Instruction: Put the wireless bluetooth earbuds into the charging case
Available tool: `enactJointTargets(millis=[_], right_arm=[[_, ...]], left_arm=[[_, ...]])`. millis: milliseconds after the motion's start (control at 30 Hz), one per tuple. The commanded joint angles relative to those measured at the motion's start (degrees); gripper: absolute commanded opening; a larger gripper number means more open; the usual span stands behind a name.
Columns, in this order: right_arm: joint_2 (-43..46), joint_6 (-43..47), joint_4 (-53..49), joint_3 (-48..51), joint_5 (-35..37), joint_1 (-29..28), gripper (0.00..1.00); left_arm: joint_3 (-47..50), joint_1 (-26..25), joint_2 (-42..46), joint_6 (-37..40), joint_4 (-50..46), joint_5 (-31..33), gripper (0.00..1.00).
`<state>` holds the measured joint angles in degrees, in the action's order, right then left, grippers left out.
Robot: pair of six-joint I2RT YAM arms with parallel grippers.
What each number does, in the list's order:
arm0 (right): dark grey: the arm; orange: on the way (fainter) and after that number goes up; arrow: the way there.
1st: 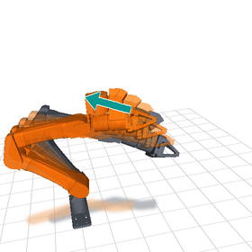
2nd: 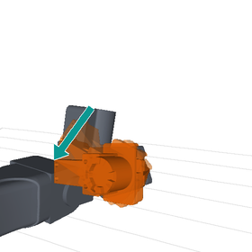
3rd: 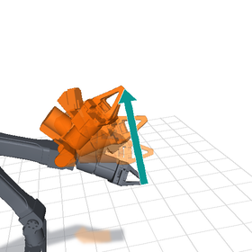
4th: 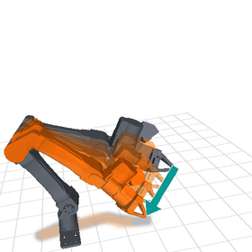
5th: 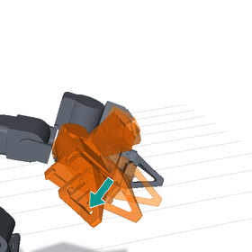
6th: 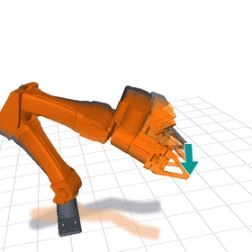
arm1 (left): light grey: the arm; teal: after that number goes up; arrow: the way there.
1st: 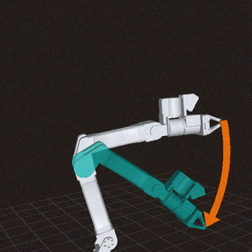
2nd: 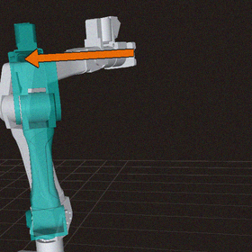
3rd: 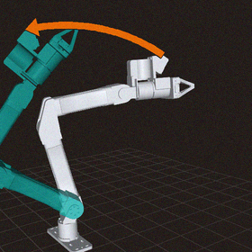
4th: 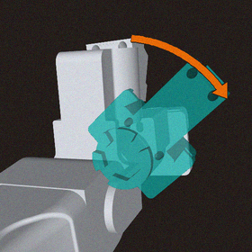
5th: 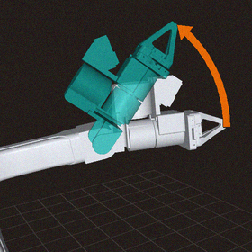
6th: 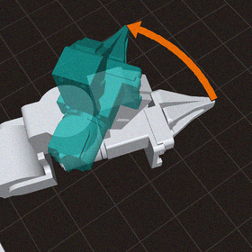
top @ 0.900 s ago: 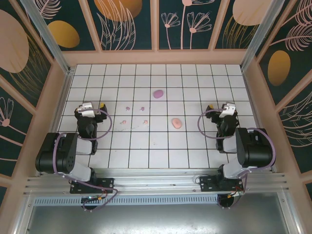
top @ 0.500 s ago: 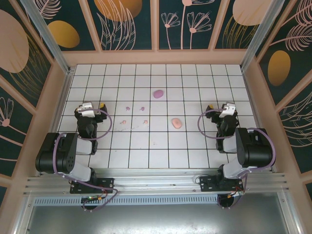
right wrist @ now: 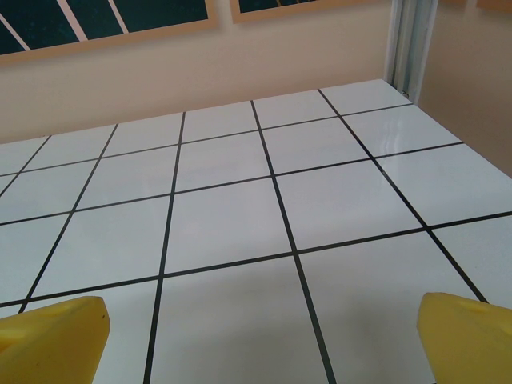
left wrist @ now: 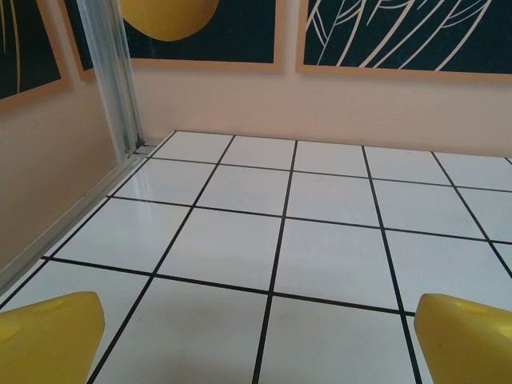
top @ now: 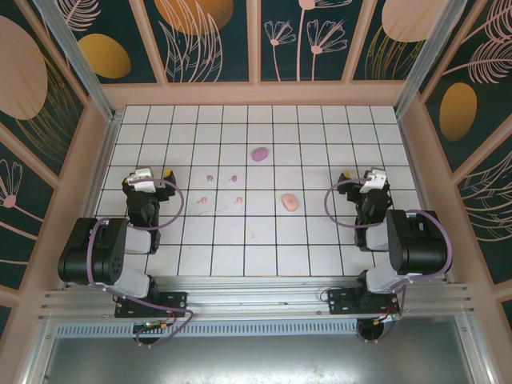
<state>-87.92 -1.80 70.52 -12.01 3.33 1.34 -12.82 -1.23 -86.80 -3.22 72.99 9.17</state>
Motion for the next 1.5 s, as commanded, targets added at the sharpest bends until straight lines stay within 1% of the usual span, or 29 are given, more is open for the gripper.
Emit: enactJointTargets(millis=[0,700,800,867,967,1067,1167,1233,1267,1300,1367,1400,1433,1467], right_arm=[[-0.4,0.4,1.5,-1.1,-0.7,-0.3,0.99],[-0.4,0.4,1.7,-1.0,-0.6,-0.3,0.99],[1.1,0.7,-1.3,-2.0,0.1,-0.7,0.99],[4.0,0.8,-6.6,-3.6,1.5,-1.1,0.99],[9.9,-0.1,-20.4,-8.1,1.6,-1.2,0.99],[16.3,-2.5,-34.1,-11.6,2.7,-1.8,0.99],[22.1,-10.0,-54.2,-18.1,6.8,-3.7,0.99],[24.7,-15.0,-69.0,-23.7,7.7,-6.0,0.99],[25.4,-16.6,-74.7,-25.4,8.3,-7.5,0.99],[26.1,-18.2,-79.5,-27.0,8.8,-9.3,0.99],[26.8,-20.4,-86.1,-29.2,8.1,-12.9,0.99],[26.9,-21.5,-88.5,-29.8,7.4,-14.7,0.99],[26.9,-22.5,-90.3,-29.9,6.7,-16.7,0.99],[26.7,-23.4,-91.5,-29.8,6.1,-18.3,0.99]], left_arm=[[-0.6,0.2,-0.3,-0.6,0.1,-0.9,0.98],[-0.4,0.3,-0.2,-0.6,0.4,-0.9,0.99],[-0.3,0.3,1.3,-0.5,-0.4,-1.0,0.99],[-1.4,0.2,4.5,-1.2,-5.4,0.7,0.99],[-8.1,0.3,10.0,-4.3,-24.3,4.4,0.99],[-13.7,0.3,12.3,-7.4,-37.3,7.2,0.99],[-20.0,0.2,13.7,-11.2,-50.3,9.7,0.99],[-23.3,0.3,15.2,-13.9,-58.2,10.7,0.99],[-24.3,0.2,16.1,-14.5,-61.0,10.1,0.98],[-25.3,0.3,17.4,-14.7,-63.9,7.8,0.98],[-26.4,0.2,20.1,-13.5,-68.5,1.1,0.98],[-26.6,0.2,21.6,-13.0,-70.7,-3.3,0.99],[-26.6,0.2,23.3,-13.0,-72.7,-6.6,0.92],[-26.2,0.2,24.6,-14.3,-74.1,-8.1,0.87]])
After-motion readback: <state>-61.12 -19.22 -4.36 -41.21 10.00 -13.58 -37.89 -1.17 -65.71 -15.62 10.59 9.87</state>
